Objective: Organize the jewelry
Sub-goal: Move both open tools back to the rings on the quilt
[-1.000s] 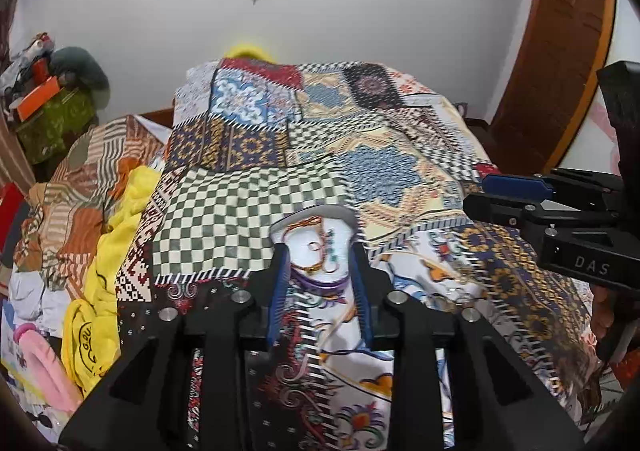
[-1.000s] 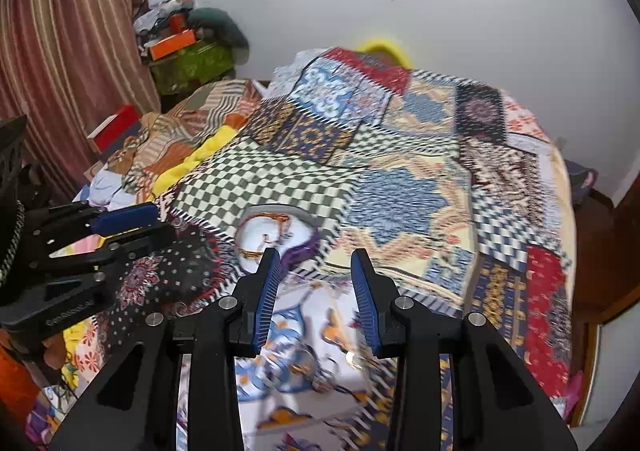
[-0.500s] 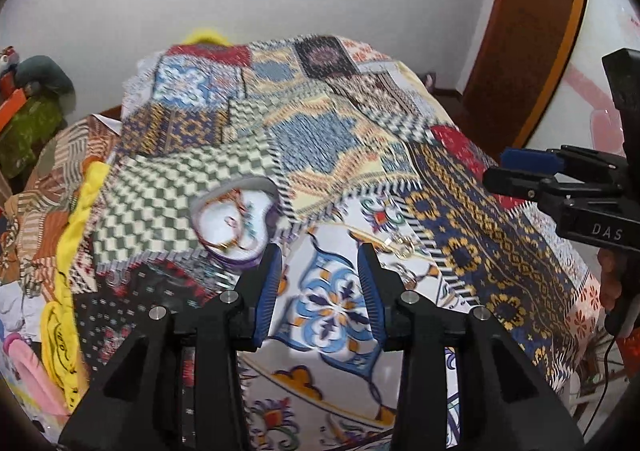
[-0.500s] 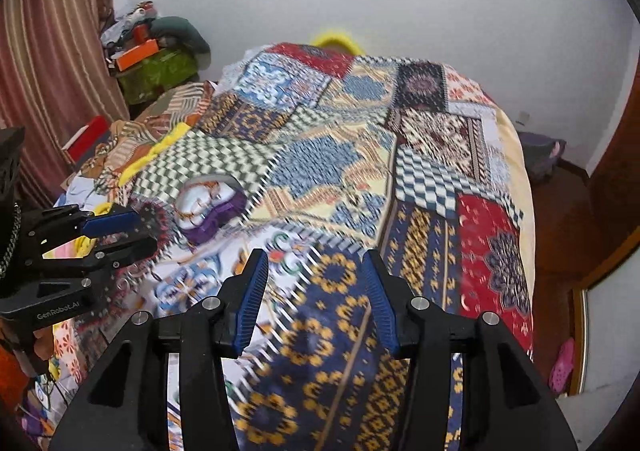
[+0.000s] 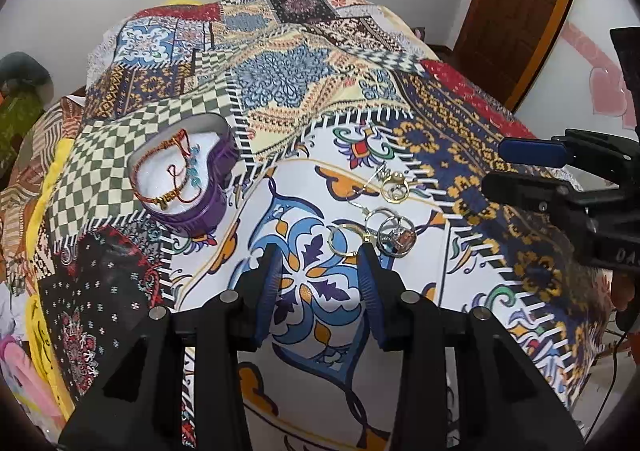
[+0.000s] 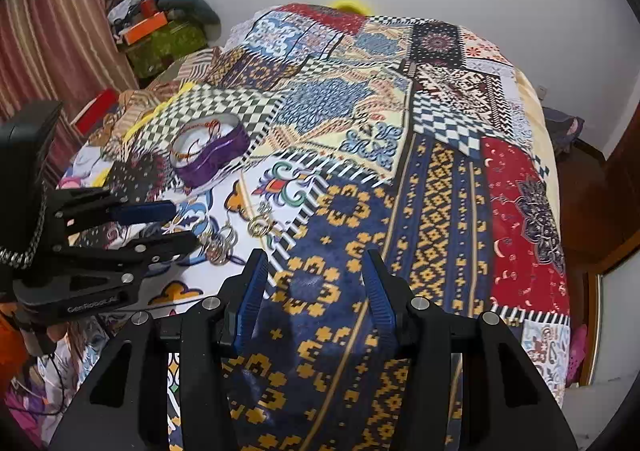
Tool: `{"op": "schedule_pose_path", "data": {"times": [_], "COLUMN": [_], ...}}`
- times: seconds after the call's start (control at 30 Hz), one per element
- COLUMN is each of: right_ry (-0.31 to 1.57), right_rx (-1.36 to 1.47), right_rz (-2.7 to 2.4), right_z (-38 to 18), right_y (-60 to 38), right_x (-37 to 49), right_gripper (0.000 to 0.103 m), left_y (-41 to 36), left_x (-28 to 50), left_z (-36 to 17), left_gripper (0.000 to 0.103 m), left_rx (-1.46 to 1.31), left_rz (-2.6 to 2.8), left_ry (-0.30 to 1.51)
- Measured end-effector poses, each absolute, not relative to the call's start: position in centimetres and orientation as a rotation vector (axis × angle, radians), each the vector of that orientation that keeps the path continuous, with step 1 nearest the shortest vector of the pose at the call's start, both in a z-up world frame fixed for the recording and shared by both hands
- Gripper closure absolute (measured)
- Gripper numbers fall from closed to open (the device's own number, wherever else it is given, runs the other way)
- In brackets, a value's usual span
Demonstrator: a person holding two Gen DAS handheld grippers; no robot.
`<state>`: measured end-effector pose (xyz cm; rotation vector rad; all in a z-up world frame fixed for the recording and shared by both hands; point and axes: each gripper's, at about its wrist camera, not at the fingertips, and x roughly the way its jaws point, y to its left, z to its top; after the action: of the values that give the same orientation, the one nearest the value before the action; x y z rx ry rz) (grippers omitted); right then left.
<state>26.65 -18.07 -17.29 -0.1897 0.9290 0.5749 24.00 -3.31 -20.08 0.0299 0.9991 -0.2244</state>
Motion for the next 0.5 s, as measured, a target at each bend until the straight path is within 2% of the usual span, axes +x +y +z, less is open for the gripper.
{"op": "schedule_pose_path", "data": {"times": [0.4,0.47,0.5], "right_ry": [0.968,0.969,0.969], "right_rx": [-0.142,-0.140,-0.139], "right_rz": [0.587,0.592,0.595], "right_z": [-18.3,-18.2,-18.2], "right_y": [-18.3,-18.3,-18.3], "right_x": [27.3,27.2,27.2], "right_gripper": [0.058,0.058,0.058], "left_y": [-4.4,-4.4,-4.3], "left_x": [25.0,25.1,25.1], "left_z": [-20.7,-20.8,-20.8], "left_gripper": [0.065,0.069,0.075], "left_rx": [0.050,0.038,0.032], "left_rz": [-0.285,-0.298,-0.302], "left_ry": [0.977,0.973,0.972]}}
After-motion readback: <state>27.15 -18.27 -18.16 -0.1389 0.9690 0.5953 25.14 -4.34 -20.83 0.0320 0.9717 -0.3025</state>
